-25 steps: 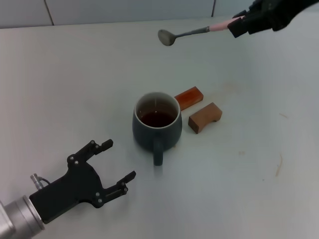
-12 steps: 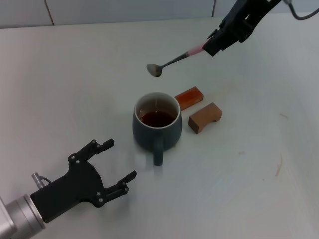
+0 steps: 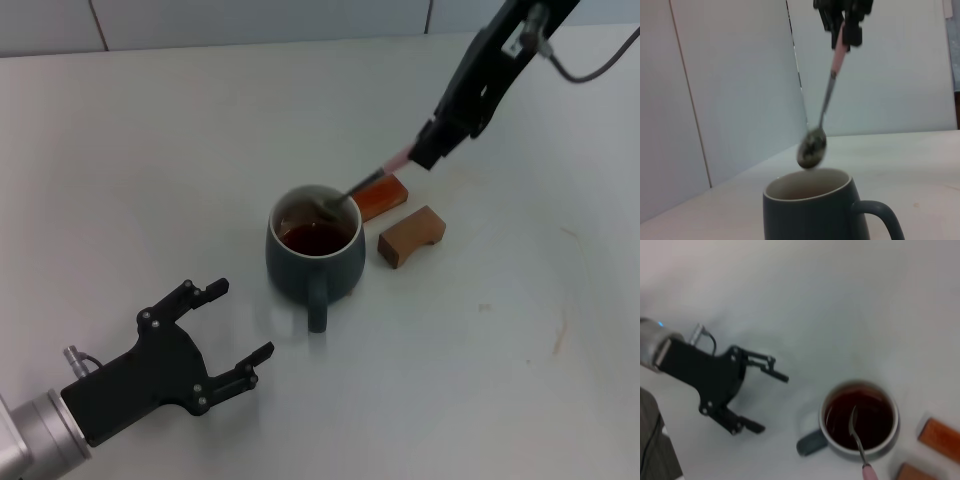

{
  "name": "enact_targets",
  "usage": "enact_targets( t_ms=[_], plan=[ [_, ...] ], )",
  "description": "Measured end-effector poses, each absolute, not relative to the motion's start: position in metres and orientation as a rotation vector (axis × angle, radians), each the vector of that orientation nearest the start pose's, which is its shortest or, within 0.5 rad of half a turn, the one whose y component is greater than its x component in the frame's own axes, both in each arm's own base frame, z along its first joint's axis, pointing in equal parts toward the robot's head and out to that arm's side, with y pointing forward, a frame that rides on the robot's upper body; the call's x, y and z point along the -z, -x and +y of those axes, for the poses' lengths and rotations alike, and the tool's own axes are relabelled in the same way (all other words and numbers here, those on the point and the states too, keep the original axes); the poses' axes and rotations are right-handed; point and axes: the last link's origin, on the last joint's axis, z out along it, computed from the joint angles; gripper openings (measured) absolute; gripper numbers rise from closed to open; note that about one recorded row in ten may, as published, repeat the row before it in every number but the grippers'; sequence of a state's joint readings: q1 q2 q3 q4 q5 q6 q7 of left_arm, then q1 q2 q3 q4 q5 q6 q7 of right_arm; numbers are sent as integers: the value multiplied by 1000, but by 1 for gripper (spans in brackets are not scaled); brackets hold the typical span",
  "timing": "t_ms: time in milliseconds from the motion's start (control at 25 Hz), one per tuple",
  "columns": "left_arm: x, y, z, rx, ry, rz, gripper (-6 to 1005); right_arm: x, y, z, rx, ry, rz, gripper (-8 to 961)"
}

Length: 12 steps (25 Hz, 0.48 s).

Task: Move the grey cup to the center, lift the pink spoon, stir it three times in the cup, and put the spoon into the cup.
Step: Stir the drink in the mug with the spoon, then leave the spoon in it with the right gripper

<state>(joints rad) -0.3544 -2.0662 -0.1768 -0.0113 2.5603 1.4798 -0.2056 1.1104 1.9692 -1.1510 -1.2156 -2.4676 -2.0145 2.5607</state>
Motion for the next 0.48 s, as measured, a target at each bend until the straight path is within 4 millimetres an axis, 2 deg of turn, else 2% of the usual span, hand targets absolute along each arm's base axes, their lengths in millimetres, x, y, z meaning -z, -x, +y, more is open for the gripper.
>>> enact_targets(
  t_ms=[240,440,480],
  plan=[
    [81,311,222,758,2443,-106,835,-33,-54,387,681,2882,776,116],
    [81,311,223,752,2446,-105,835,-15,-55,391,748,2861,758,117],
    [82,311,223,750,2446,-105,835,-5,-53,389,776,2879,744,117]
  ],
)
